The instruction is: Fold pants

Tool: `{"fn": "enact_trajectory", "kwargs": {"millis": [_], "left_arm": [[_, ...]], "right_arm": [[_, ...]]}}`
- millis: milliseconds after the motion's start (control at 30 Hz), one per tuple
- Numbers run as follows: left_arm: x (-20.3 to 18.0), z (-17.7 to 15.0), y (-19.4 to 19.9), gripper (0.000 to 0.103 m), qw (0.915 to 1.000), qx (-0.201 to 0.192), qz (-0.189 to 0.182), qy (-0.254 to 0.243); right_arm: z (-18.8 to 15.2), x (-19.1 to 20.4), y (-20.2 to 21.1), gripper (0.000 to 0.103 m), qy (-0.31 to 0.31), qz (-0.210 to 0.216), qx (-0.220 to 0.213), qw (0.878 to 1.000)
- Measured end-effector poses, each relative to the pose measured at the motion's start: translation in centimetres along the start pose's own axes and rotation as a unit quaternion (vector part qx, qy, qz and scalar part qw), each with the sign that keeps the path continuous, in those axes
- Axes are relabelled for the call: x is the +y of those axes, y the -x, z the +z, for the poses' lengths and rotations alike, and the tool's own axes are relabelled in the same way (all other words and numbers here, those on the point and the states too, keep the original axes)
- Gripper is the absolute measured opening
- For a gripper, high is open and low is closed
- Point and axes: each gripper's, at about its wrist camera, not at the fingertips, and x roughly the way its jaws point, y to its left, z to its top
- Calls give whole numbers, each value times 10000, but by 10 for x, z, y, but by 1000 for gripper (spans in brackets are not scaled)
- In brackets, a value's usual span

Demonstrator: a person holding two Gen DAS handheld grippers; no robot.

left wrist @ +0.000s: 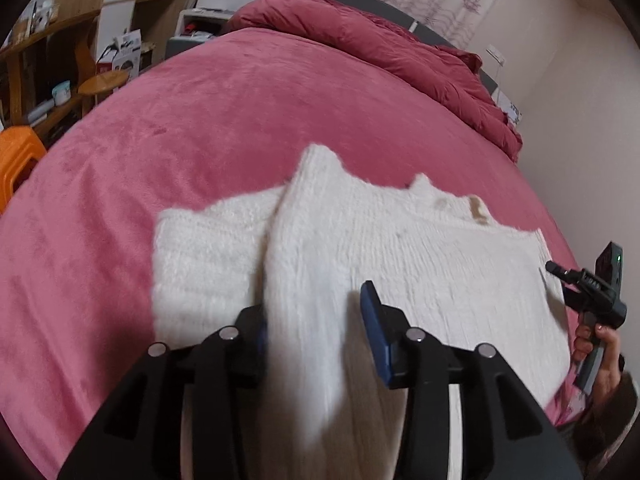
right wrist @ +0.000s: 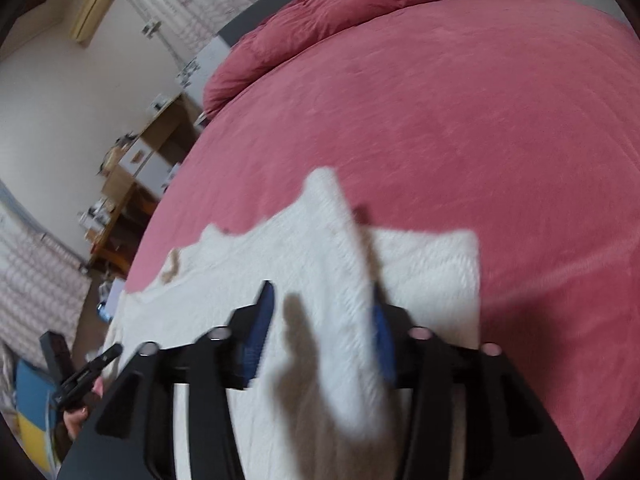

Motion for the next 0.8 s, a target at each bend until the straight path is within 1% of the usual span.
{"fn": "enact_trajectory", "kwargs": {"millis": [33, 167, 200, 300, 400, 467, 500, 567, 600, 633, 700, 800], "left_arm": [[-3, -3, 5, 46, 9999, -7, 28, -96], [-4, -7, 16, 47, 9991, -49, 231, -342], [-4, -10, 21, 49, 9987, -75, 316, -383], [-1, -19, 30, 53, 9984, -114, 417, -374], [1, -29, 38, 53, 9981, -72, 485, -368], [-4, -32, 45, 52, 9977, 39, 536, -407], [-8, -32, 50, 52, 9975, 7, 515, -476], [-13, -34, 57, 52, 9957, -164, 605, -676], [-10, -38, 56, 52, 9959, -206, 623, -628], [-6, -39, 53, 52, 9969, -182, 594, -474], [0, -43, 50, 51, 9987, -134, 452, -196], [-2, -47, 50, 51, 9980, -190, 519, -320]], "right_arm": [[-4, 0, 3, 48, 50, 16, 51, 10000], [-15, -7, 11, 48, 108, 14, 189, 9998], [-18, -6, 13, 48, 114, 2, 217, 9997], [-32, -5, 23, 48, 213, 57, 366, 9991], [-49, -5, 31, 48, 379, -53, 508, 9980], [-55, -10, 38, 48, 280, -1, 474, 9985], [-57, -13, 41, 48, 204, 47, 445, 9988], [-61, -17, 44, 44, 20, 132, 412, 9991], [-61, -18, 45, 44, 7, 144, 410, 9991], [-64, -19, 45, 44, 6, 140, 399, 9991], [-67, -18, 46, 44, 33, 155, 413, 9990], [-69, -17, 46, 44, 107, 128, 383, 9991]]}}
